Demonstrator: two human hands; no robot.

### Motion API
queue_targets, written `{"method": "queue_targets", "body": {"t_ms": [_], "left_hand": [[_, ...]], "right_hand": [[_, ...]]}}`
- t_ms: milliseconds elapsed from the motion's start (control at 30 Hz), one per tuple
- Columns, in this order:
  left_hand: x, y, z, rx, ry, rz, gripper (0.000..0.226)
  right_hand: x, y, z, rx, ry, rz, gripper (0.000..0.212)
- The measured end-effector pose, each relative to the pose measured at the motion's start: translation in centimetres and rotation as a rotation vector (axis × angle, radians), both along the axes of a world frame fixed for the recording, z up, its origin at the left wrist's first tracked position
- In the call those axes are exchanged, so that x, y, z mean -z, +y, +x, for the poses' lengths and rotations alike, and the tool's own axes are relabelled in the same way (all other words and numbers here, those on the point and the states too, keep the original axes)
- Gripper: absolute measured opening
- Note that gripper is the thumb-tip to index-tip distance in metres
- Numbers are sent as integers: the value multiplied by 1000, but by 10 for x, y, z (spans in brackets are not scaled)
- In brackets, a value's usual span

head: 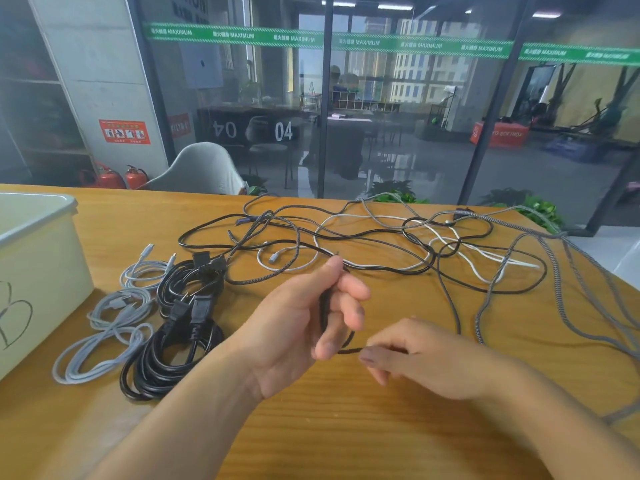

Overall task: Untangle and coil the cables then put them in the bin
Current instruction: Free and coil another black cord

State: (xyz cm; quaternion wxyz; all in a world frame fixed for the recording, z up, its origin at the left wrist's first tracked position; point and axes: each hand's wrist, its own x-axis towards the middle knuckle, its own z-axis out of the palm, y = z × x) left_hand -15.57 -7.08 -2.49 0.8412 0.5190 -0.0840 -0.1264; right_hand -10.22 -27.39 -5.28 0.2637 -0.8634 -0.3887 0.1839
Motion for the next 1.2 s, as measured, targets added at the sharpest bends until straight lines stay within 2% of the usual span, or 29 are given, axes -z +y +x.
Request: {"method": "queue_targets", "body": {"t_ms": [100, 233, 300, 400, 567, 667, 767, 967, 1200], "left_hand": [[5, 1, -1, 138, -21, 91, 48], [10, 2, -1, 296, -92, 299, 53], [14, -1, 0, 292, -100, 422, 55], [19, -4, 2, 264, -125, 574, 54], [23, -9, 2, 139, -154, 615, 47], [23, -9, 3, 24, -179, 609, 47], [25, -10, 4, -85, -187, 579, 48], [29, -10, 10, -234, -142, 369, 45], [21, -5, 11, -233, -109, 45, 49]], "right_hand": [[-2, -14, 13, 95, -35, -32, 53], [-4, -33, 28, 320, -207, 10, 51], [-4, -35, 30, 435, -333, 95, 44], [-5, -24, 20, 493, -516, 254, 26], [-8, 0, -5, 469, -664, 433, 23], [-9, 6, -13, 436, -608, 462, 22], [-8, 8, -15, 323, -464, 430, 21], [-5, 18, -26, 189, -223, 389, 33], [-5, 27, -37, 17, -23, 198, 31]]}}
